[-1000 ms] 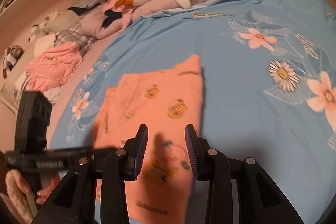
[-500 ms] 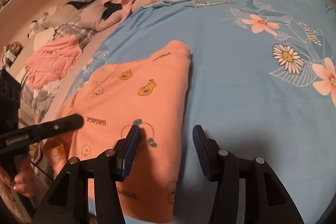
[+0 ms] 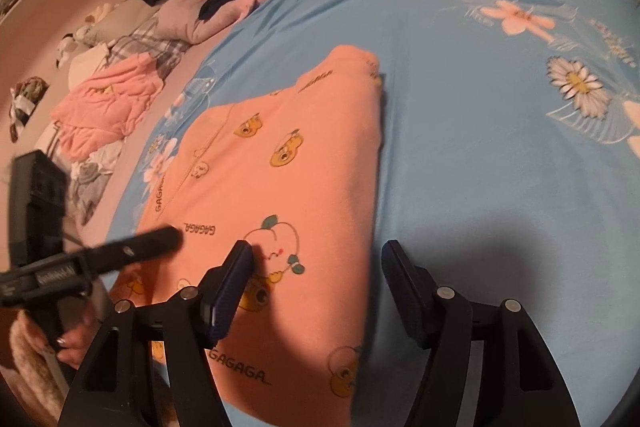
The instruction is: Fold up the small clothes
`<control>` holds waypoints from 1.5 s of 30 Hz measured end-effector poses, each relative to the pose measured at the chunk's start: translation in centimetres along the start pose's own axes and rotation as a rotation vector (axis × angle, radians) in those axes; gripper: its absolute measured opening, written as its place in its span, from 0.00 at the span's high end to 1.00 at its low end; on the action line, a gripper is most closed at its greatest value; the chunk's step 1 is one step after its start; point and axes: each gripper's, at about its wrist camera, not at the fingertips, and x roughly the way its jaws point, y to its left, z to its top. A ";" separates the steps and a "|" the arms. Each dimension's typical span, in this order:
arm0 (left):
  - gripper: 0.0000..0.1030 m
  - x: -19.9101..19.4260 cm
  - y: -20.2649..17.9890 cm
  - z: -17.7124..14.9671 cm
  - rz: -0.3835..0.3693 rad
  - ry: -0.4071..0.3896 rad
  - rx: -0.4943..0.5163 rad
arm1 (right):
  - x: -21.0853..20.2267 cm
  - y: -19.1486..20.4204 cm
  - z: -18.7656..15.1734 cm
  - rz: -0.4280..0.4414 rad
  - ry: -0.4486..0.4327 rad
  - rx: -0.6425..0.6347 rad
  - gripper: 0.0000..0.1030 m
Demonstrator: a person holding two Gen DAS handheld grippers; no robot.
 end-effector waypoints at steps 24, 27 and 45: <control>0.75 -2.2 -6.8 2.2 -0.158 -0.146 0.060 | -5.9 1.2 2.8 0.015 -0.168 -0.041 0.74; 0.75 -1.6 -8.5 3.1 -0.148 -0.157 0.097 | -6.5 0.9 3.6 -0.018 -0.196 -0.064 0.74; 0.73 5.1 -11.5 5.3 -0.008 -0.116 0.202 | -4.1 -4.3 6.0 -0.234 -0.161 -0.006 0.74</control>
